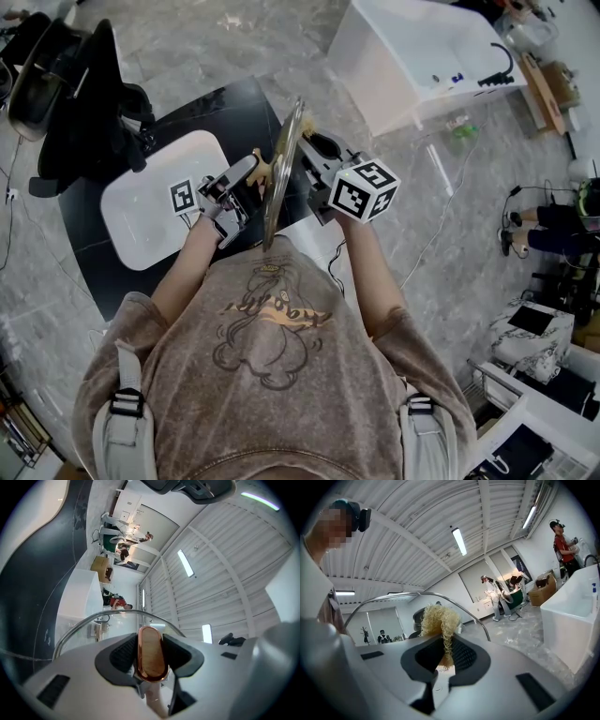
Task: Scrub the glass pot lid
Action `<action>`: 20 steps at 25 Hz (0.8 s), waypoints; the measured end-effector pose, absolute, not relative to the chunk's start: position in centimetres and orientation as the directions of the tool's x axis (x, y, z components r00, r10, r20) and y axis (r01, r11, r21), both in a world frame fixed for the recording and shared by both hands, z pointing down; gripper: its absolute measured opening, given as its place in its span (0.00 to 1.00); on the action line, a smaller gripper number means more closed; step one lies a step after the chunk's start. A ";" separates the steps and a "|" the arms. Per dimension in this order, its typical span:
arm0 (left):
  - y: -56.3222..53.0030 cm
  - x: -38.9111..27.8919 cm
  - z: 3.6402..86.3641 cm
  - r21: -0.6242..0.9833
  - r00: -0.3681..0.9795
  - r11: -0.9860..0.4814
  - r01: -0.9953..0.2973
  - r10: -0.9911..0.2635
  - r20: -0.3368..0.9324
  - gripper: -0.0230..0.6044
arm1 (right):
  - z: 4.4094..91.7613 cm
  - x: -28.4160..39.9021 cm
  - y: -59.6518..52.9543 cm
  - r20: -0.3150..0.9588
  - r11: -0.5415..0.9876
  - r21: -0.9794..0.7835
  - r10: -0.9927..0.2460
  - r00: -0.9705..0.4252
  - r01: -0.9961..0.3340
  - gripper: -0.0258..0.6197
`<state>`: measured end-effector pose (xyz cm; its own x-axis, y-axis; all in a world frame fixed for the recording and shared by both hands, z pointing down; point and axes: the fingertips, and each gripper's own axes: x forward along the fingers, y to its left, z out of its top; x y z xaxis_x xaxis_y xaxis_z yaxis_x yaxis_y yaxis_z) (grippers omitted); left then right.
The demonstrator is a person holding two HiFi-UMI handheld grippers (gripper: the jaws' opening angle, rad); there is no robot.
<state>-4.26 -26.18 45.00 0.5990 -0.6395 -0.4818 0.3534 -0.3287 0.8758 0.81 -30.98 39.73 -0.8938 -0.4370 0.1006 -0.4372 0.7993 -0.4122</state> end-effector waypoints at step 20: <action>-25.7 -3.7 44.6 0.870 0.606 -0.339 0.357 -0.625 -0.492 0.33 | 50.7 1.5 -31.5 0.315 0.684 -0.476 -0.455 -0.833 -0.553 0.10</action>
